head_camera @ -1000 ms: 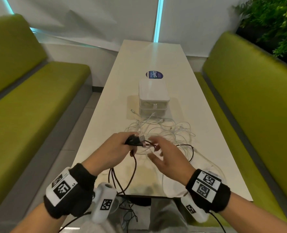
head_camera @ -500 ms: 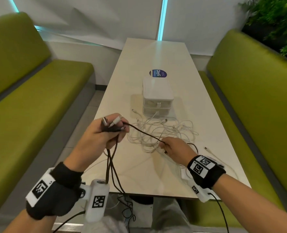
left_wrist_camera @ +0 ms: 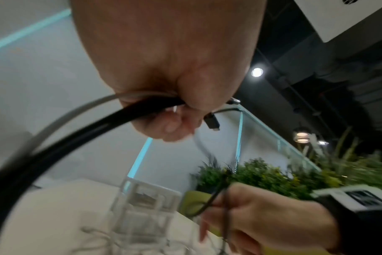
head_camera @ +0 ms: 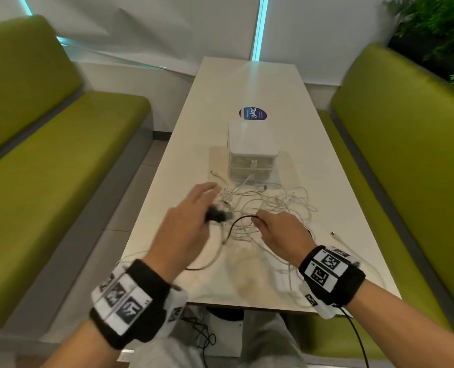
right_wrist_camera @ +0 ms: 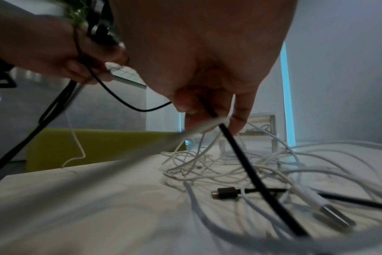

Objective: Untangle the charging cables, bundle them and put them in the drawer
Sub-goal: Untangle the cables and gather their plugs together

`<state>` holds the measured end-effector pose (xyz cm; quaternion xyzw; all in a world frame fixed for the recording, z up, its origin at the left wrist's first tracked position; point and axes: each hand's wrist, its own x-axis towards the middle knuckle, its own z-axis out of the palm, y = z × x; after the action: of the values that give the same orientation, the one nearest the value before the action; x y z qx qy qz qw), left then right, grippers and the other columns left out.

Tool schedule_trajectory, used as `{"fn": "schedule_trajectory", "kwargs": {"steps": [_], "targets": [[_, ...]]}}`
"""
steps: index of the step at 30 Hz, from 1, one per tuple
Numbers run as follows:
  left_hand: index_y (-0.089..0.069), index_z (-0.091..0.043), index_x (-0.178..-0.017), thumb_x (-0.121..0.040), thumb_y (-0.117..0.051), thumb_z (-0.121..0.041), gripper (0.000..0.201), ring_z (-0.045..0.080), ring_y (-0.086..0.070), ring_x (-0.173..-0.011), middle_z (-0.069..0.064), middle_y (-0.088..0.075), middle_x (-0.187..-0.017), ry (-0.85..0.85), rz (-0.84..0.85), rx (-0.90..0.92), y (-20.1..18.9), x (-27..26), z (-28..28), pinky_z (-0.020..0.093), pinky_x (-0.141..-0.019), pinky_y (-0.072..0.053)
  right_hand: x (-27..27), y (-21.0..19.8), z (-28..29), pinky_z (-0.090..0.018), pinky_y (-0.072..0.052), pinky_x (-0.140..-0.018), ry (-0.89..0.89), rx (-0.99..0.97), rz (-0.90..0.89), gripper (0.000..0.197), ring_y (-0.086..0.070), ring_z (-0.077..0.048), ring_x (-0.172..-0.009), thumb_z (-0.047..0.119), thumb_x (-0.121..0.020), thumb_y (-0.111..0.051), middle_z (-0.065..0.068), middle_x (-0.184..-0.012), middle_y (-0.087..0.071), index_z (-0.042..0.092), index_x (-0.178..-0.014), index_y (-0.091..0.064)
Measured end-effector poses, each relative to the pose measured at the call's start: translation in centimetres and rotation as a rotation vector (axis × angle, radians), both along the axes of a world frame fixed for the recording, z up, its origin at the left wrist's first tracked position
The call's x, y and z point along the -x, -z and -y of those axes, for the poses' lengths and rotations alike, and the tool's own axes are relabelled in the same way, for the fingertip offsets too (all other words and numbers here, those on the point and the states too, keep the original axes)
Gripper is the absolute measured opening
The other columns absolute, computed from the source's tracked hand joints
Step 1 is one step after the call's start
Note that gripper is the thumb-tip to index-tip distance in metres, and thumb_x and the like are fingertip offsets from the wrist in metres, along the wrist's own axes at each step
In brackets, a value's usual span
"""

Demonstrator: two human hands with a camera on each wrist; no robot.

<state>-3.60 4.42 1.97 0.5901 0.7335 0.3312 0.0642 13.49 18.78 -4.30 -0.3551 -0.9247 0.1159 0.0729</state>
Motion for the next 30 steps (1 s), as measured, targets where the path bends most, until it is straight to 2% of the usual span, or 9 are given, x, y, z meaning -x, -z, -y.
{"fn": "schedule_trajectory", "kwargs": {"steps": [3,6,8,11,15,19,21,24,30], "targets": [[-0.035,-0.026,-0.148,-0.082,-0.046,0.011,0.077,0.012,-0.055,-0.117,-0.012,-0.033,-0.153,0.109,0.096,-0.023,0.4,-2.7,-0.9,0.032,-0.097,-0.048,0.4,-0.6,1.1,-0.033,-0.031,-0.055,-0.068,-0.105,-0.016,0.044,-0.053,-0.033,-0.062,0.043,-0.096,-0.022,-0.006,-0.068,-0.060,0.014,-0.096,-0.056],[-0.056,-0.031,-0.130,-0.065,-0.035,0.022,0.086,0.014,-0.066,-0.086,-0.011,-0.052,-0.135,0.279,0.555,-0.141,0.8,-3.8,-1.2,0.029,-0.068,-0.054,0.4,-0.3,1.1,-0.038,-0.048,-0.066,-0.012,-0.065,0.063,0.035,-0.061,-0.034,-0.073,0.035,-0.098,-0.027,-0.008,-0.080,-0.066,0.013,-0.098,-0.055],[-0.062,-0.032,-0.118,-0.068,-0.029,0.026,0.083,0.021,-0.069,-0.087,-0.005,-0.058,-0.127,0.281,0.712,-0.182,1.4,-3.5,-1.6,0.027,-0.067,-0.054,0.3,0.1,0.5,-0.037,-0.049,-0.070,0.038,-0.031,0.120,0.030,-0.062,-0.033,-0.081,0.031,-0.101,-0.033,-0.010,-0.090,-0.067,0.012,-0.101,-0.056],[-0.062,-0.033,-0.112,-0.075,-0.035,0.022,0.071,0.017,-0.068,-0.096,-0.004,-0.061,-0.122,0.169,0.618,-0.116,2.5,-1.9,-2.0,0.027,-0.073,-0.054,0.2,-0.1,0.0,-0.037,-0.048,-0.069,0.008,0.014,0.065,0.030,-0.062,-0.033,-0.081,0.030,-0.101,-0.038,-0.011,-0.088,-0.068,0.011,-0.099,-0.061],[-0.057,-0.023,-0.122,-0.085,-0.048,0.006,0.048,0.017,-0.058,-0.111,-0.002,-0.062,-0.122,0.109,0.161,0.127,3.1,-1.4,-2.9,0.028,-0.091,-0.045,0.7,-0.6,0.5,-0.041,-0.049,-0.073,-0.089,0.176,-0.051,0.022,-0.063,-0.029,-0.080,0.021,-0.099,-0.042,-0.008,-0.086,-0.069,0.012,-0.099,-0.061],[-0.053,-0.012,-0.108,-0.095,-0.041,-0.011,0.017,0.033,-0.060,-0.090,0.012,-0.065,-0.099,0.124,-0.136,0.386,2.8,-3.0,-3.4,0.035,-0.065,-0.038,0.7,0.4,0.9,-0.033,-0.045,-0.067,-0.177,0.166,-0.027,0.022,-0.063,-0.031,-0.082,0.011,-0.092,-0.046,-0.010,-0.090,-0.069,0.010,-0.107,-0.062],[-0.052,-0.011,-0.104,-0.097,-0.040,-0.012,0.014,0.034,-0.059,-0.088,0.014,-0.064,-0.098,0.108,-0.222,0.418,2.7,-3.0,-3.3,0.033,-0.063,-0.031,0.2,1.1,1.2,-0.026,-0.040,-0.066,-0.236,0.168,-0.064,0.028,-0.064,-0.026,-0.082,0.019,-0.094,-0.044,-0.006,-0.091,-0.070,0.012,-0.112,-0.064],[-0.053,-0.013,-0.104,-0.096,-0.040,-0.010,0.015,0.033,-0.059,-0.087,0.012,-0.064,-0.098,0.105,-0.247,0.425,2.5,-2.7,-3.1,0.032,-0.064,-0.033,-0.2,1.8,1.7,-0.012,-0.039,-0.066,-0.271,0.260,-0.184,0.041,-0.055,-0.008,-0.069,0.036,-0.097,-0.033,0.011,-0.081,-0.061,0.012,-0.108,-0.064],[-0.056,-0.018,-0.096,-0.095,-0.049,-0.004,0.015,0.015,-0.052,-0.069,-0.002,-0.060,-0.083,-0.239,0.123,-0.036,-1.0,2.0,-1.8,0.025,-0.056,-0.031,-2.5,2.7,1.2,-0.032,-0.043,-0.072,-0.157,0.349,-0.134,0.041,-0.056,-0.017,-0.073,0.043,-0.102,-0.026,0.003,-0.077,-0.059,0.016,-0.085,-0.051]]}}
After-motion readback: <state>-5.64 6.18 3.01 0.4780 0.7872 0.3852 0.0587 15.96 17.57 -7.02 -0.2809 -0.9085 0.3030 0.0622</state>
